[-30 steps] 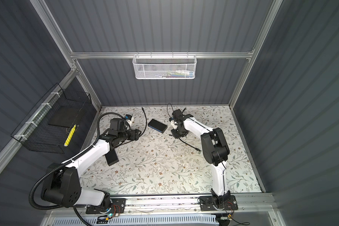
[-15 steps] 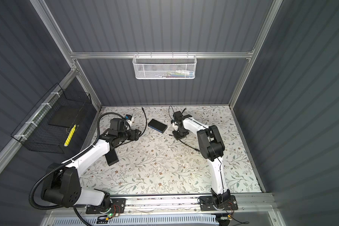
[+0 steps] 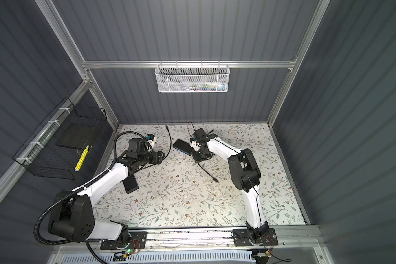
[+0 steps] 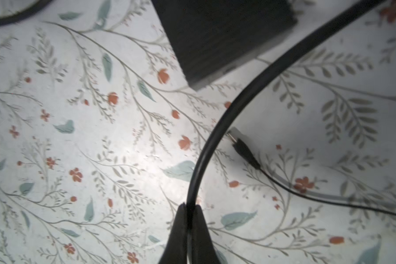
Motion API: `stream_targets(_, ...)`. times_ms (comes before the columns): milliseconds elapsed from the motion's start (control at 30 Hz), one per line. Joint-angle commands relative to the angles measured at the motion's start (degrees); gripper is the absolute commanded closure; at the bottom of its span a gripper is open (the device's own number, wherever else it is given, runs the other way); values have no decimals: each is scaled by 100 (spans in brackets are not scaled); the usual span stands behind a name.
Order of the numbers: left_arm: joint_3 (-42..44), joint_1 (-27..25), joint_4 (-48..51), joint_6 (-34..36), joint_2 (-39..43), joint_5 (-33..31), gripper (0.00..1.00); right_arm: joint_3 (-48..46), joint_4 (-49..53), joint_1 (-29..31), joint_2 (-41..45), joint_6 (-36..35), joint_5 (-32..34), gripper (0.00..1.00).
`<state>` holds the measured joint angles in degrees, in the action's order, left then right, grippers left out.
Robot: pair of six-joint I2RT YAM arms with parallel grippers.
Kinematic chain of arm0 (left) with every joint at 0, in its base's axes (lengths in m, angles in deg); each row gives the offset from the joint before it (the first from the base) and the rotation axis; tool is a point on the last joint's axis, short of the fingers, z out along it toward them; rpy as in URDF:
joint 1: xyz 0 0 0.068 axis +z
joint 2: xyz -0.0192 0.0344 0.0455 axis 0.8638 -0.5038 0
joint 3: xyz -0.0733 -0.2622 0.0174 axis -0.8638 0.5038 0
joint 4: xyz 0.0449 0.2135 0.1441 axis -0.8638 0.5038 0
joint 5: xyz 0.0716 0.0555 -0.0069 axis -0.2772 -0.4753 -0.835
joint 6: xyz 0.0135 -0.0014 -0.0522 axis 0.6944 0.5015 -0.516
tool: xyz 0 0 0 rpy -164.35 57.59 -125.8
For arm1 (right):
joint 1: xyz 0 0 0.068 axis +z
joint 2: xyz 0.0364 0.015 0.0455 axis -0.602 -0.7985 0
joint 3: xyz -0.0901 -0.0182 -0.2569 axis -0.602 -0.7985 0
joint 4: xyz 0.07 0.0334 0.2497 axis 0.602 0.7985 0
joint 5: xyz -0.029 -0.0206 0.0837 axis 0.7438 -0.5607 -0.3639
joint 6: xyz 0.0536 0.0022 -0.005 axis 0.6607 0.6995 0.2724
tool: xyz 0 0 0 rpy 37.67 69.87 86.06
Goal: Insert the plug into the switch port
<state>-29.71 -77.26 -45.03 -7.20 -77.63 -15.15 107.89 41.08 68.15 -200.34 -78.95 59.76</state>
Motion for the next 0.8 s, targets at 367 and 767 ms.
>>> stream_targets(367,52,29,149,121,-12,79,23,-140,-193,59,-186,893,7,100)
stream_targets(767,91,29,146,140,55,112,23,-593,-525,200,-115,1579,-158,81)
